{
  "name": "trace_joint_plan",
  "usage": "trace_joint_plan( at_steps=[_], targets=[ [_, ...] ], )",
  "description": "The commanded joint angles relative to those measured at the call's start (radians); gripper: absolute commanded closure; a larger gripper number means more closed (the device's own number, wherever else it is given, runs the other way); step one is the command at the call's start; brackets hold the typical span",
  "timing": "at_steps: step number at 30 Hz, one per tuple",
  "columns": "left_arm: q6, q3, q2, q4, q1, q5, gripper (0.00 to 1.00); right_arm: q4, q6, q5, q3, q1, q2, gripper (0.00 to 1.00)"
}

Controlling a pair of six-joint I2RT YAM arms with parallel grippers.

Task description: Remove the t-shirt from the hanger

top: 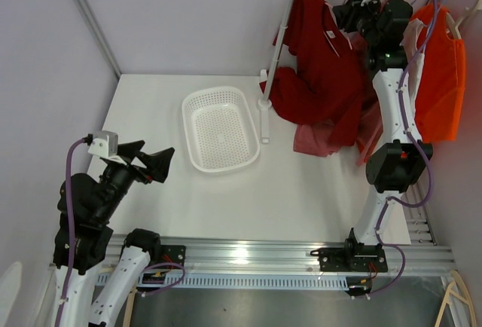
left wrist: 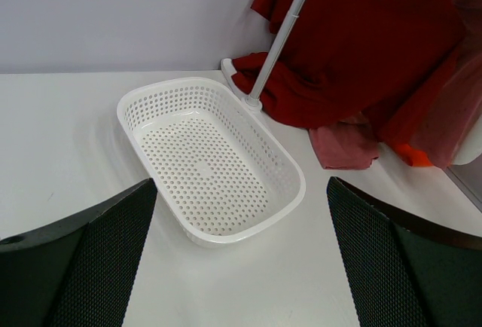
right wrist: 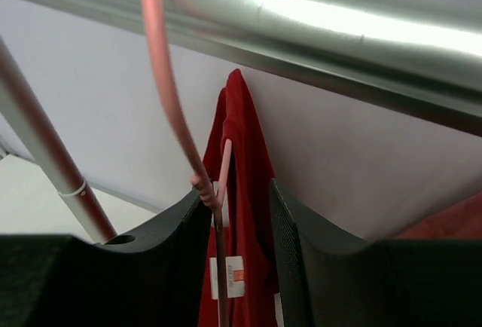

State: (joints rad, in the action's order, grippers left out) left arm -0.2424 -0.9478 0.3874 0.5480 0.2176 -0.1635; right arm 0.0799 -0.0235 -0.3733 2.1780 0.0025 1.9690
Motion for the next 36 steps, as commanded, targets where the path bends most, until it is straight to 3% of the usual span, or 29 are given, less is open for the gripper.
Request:
trace_joint_plan(
  at_steps=[1, 3, 6, 11, 16, 26, 29, 36],
  targets=[
    [0.012, 0.004, -0.008, -0.014, 0.003, -0.011, 0.01, -0.104, 0.019, -0.122, -0.003, -0.029, -0.047, 0.62],
    [0.012, 0.007, -0.008, -0.014, 0.003, -0.011, 0.0, -0.117, 0.01, -0.153, -0.004, -0.035, -0.045, 0.69],
    [0.012, 0.014, -0.01, -0.016, 0.003, -0.011, 0.01, -0.121, -0.012, -0.164, 0.006, -0.036, -0.035, 0.87],
    [0.011, 0.017, -0.01, -0.014, 0.003, -0.011, 0.0, -0.115, -0.053, -0.231, 0.026, -0.052, -0.032, 1.0],
    [0.011, 0.017, -0.01, -0.017, 0.003, -0.011, 0.01, -0.1, -0.081, -0.216, 0.04, -0.047, -0.047, 1.0],
    [0.009, 0.012, -0.004, -0.014, 0.003, -0.008, 0.0, 0.009, -0.107, -0.026, 0.138, -0.013, -0.077, 1.0],
    [0.008, 0.006, 0.004, -0.011, 0.003, -0.007, 0.01, 0.061, -0.127, 0.071, 0.138, -0.007, -0.116, 1.0],
    [-0.011, -0.022, 0.039, 0.01, 0.003, 0.011, 0.0, 0.156, -0.096, 0.48, 0.028, 0.114, -0.269, 1.0]
  ],
)
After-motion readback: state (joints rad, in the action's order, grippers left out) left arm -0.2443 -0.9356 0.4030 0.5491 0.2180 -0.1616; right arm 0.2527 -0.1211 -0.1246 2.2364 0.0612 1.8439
